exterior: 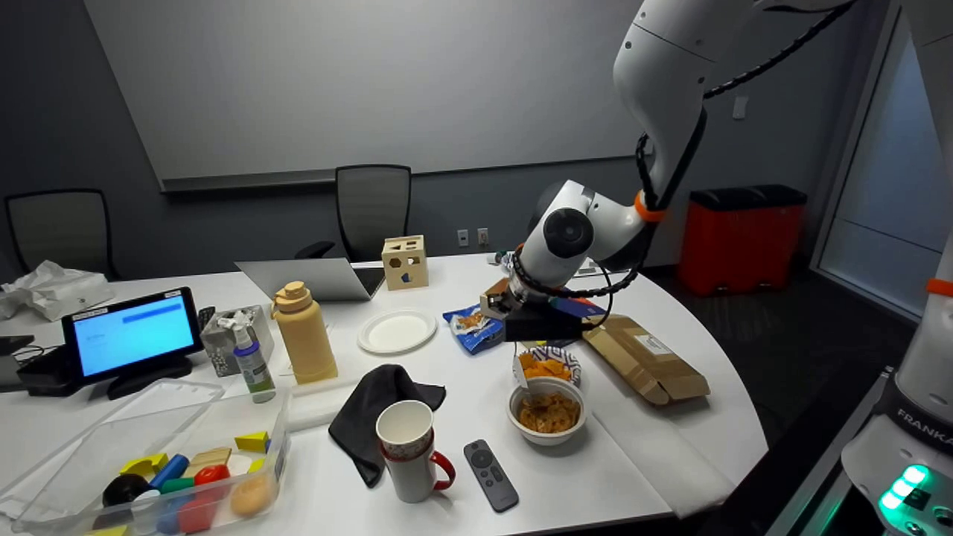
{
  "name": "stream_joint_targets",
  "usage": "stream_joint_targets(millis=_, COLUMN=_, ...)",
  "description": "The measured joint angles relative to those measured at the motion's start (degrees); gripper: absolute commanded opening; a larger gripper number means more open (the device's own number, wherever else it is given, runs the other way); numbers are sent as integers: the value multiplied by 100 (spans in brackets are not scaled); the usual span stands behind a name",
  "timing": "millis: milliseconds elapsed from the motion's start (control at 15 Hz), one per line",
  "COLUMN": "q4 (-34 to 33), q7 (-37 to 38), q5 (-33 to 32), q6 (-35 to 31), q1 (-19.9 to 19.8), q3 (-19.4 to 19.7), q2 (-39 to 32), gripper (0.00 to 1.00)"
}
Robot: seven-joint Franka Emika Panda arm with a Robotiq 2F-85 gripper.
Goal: Stir the contents in the white bowl
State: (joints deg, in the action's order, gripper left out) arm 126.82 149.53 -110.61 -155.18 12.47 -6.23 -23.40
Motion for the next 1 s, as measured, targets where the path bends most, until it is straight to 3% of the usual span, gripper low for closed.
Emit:
stream_joint_targets(millis=267, q4=-32, q7=316, q5=-478, q6=45, q1=23, q3=-87, q2=41, gripper=1)
stream_joint_targets(millis=600, q4=105, q7=264, q5=-461, q6=-1, q1=43, q3=-168, q2=-97, gripper=1)
stream_joint_targets(millis=1000, q4=350, q7=-1342, q5=858, q6=381, q1=-152, q3=-302, q2=-202, gripper=1)
